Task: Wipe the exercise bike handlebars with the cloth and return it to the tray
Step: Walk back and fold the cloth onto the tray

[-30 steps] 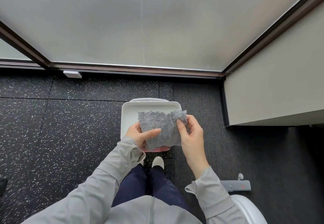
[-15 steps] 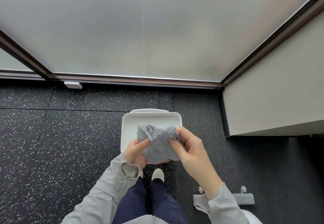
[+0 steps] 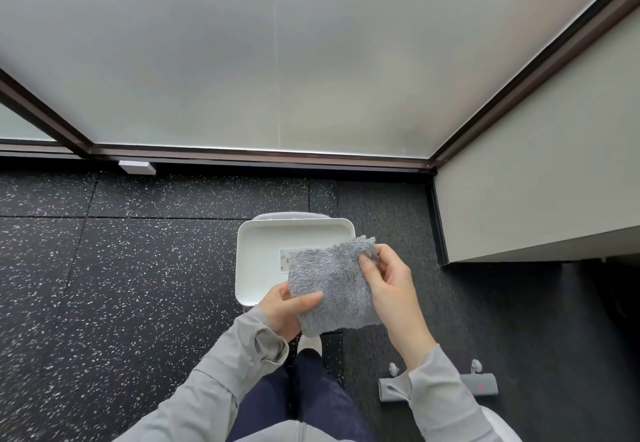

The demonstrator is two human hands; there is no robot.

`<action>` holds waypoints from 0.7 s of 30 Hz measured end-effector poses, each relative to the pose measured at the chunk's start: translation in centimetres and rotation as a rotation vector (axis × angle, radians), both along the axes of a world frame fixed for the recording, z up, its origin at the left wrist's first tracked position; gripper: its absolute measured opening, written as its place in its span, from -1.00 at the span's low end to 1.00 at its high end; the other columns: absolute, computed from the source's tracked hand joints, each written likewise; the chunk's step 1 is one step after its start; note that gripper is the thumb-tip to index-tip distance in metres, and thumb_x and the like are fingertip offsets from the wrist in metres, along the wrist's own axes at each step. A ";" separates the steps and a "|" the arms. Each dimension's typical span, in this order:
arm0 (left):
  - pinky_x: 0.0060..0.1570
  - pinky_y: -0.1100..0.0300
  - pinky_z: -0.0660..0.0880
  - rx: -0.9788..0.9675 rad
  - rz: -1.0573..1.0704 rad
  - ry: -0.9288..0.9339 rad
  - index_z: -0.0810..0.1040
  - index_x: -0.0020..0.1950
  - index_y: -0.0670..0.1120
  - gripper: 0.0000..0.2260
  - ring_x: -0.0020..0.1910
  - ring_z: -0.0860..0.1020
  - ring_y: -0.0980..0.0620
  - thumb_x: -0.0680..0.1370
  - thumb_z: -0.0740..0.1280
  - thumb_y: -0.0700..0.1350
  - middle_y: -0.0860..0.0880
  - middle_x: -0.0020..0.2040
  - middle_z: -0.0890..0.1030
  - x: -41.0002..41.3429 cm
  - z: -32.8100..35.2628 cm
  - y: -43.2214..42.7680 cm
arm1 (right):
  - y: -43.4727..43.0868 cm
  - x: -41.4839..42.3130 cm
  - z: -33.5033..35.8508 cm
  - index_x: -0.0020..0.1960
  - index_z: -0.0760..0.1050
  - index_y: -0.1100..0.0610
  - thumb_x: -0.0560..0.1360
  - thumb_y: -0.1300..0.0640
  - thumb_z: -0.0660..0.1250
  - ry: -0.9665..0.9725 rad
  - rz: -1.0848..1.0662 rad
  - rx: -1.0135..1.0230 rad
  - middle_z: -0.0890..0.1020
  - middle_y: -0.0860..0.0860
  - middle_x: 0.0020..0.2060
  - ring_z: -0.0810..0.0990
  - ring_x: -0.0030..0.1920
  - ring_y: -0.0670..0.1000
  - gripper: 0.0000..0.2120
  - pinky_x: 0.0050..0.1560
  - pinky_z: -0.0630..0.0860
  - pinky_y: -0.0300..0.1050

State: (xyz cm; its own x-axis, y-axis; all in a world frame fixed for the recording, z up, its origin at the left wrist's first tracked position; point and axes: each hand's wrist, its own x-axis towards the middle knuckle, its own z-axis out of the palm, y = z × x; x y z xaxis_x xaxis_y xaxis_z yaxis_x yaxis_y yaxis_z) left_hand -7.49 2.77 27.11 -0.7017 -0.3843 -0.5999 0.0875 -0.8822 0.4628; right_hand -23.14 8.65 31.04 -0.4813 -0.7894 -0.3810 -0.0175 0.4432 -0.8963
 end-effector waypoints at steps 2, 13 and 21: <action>-0.16 0.04 0.64 0.000 -0.007 -0.013 0.51 0.04 -0.28 -0.19 -0.13 0.66 -0.12 -0.13 0.68 -0.07 -0.17 -0.11 0.68 0.0 0.0 0.1 | -0.1 0.3 -0.3 -0.05 0.52 0.09 0.56 0.17 0.24 0.003 -0.010 0.036 0.65 0.11 -0.14 0.61 -0.06 0.12 -0.92 0.06 0.51 0.16; -0.20 0.04 0.64 0.021 0.050 -0.030 0.64 -0.07 -0.20 -0.83 -0.10 0.68 -0.13 0.35 0.39 -0.25 -0.17 -0.10 0.70 1.4 -1.7 -0.9 | -1.0 1.2 -2.4 0.22 0.41 0.22 0.61 0.15 0.13 -0.577 -0.071 0.213 0.61 0.17 0.12 0.59 0.15 0.17 -0.76 0.21 0.50 0.15; -0.17 -0.02 0.64 0.022 0.088 -0.096 0.60 -0.03 -0.25 -0.51 -0.12 0.67 -0.14 0.11 0.62 -0.16 -0.17 -0.12 0.70 3.1 -4.3 -2.6 | -2.6 1.1 -4.9 0.09 0.48 0.25 0.53 0.31 0.24 -0.581 -0.140 0.018 0.61 0.19 0.00 0.58 0.03 0.12 -0.85 0.18 0.48 0.11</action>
